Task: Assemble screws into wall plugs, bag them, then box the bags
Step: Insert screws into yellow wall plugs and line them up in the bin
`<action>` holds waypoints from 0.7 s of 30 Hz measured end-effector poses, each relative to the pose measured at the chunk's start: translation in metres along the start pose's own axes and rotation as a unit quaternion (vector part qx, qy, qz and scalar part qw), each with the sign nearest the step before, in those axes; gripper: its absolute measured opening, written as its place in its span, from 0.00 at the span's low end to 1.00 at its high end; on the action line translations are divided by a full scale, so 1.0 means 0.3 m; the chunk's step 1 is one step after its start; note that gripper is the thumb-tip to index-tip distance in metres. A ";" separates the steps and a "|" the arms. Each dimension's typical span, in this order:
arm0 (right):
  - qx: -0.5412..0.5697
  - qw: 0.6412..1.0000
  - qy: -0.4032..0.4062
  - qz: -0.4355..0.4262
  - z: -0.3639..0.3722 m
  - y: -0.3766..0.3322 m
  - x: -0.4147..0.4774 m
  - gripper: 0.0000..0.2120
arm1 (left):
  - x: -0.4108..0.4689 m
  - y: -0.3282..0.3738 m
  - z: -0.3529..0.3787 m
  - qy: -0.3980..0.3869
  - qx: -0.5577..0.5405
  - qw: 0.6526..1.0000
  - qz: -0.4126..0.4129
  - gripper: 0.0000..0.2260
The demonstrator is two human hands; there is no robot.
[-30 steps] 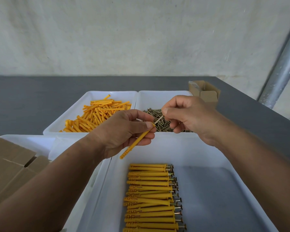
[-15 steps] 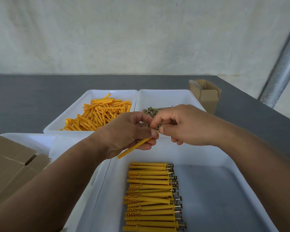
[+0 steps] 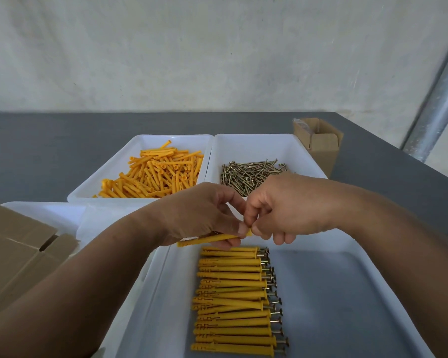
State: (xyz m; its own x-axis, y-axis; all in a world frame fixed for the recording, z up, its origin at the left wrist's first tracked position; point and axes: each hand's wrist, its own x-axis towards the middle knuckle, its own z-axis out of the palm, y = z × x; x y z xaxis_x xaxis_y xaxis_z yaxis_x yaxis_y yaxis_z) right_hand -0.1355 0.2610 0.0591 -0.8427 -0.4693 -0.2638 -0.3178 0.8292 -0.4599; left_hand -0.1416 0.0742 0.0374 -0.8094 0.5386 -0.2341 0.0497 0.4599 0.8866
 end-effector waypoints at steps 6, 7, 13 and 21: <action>0.004 0.994 -0.097 0.041 0.009 0.011 -0.004 0.06 | 0.011 -0.004 -0.029 0.125 -0.024 0.991 0.051 0.05; 0.004 0.992 -0.112 0.051 0.012 0.010 -0.004 0.07 | 0.013 -0.005 -0.035 0.159 -0.042 0.985 0.062 0.03; -0.023 0.982 -0.172 0.080 0.058 -0.008 0.013 0.07 | 0.041 -0.058 -0.100 0.399 0.055 0.914 0.057 0.03; -0.072 0.964 -0.238 0.097 0.106 -0.028 0.026 0.08 | 0.065 -0.176 -0.182 0.411 0.346 0.839 -0.084 0.16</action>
State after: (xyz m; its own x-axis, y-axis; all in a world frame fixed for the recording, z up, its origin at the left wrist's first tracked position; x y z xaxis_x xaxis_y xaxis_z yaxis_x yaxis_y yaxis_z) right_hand -0.1256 0.2407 0.0340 -0.6090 -0.3591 -0.7072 -0.2597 0.9328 -0.2499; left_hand -0.1920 0.0217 0.0078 -0.9554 -0.1129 0.2728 -0.0080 0.9336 0.3583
